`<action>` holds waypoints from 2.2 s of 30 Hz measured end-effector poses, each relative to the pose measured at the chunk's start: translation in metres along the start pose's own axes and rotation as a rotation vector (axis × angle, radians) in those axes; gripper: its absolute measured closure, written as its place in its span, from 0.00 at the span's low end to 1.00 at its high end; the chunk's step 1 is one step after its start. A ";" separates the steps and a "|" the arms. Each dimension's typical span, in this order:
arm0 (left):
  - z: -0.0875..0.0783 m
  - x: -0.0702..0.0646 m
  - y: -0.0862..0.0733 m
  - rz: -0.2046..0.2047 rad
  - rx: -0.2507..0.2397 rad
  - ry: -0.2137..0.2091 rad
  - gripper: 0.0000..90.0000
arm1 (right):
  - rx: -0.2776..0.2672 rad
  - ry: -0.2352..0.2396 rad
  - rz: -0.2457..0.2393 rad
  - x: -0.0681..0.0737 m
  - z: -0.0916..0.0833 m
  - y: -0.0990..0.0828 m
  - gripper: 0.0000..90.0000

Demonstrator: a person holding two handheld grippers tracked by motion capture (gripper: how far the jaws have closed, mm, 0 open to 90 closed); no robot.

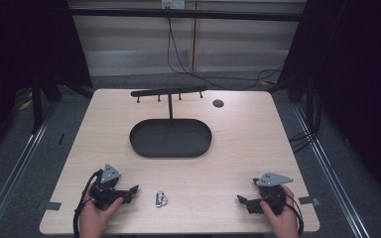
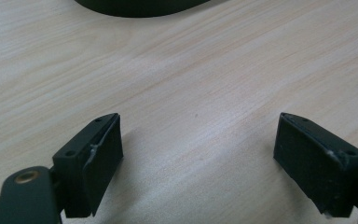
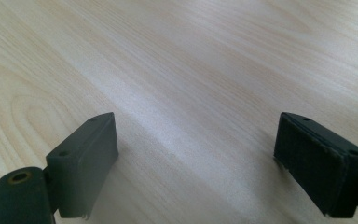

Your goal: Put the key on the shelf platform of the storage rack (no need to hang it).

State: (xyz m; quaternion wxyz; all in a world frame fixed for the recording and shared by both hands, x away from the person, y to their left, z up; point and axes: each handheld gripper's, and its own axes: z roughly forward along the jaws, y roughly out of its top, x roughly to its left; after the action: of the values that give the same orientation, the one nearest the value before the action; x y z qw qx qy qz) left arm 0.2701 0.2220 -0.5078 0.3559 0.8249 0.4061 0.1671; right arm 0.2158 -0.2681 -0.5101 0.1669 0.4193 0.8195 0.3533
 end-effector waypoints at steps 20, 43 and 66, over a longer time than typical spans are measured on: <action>-0.008 -0.010 -0.004 -0.020 -0.021 -0.030 0.30 | 0.000 0.000 0.000 0.000 0.000 0.000 0.14; -0.015 -0.059 0.021 0.026 -0.021 -0.183 0.28 | 0.000 0.000 0.000 0.000 0.000 0.000 0.14; 0.006 -0.085 0.023 0.066 0.021 -0.217 0.34 | 0.000 0.000 0.000 0.000 0.000 0.000 0.14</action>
State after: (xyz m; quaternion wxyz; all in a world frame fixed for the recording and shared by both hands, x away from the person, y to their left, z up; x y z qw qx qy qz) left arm 0.2339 0.1426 -0.4942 0.3837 0.8547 0.3394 0.0841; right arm 0.2158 -0.2681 -0.5101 0.1668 0.4192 0.8195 0.3533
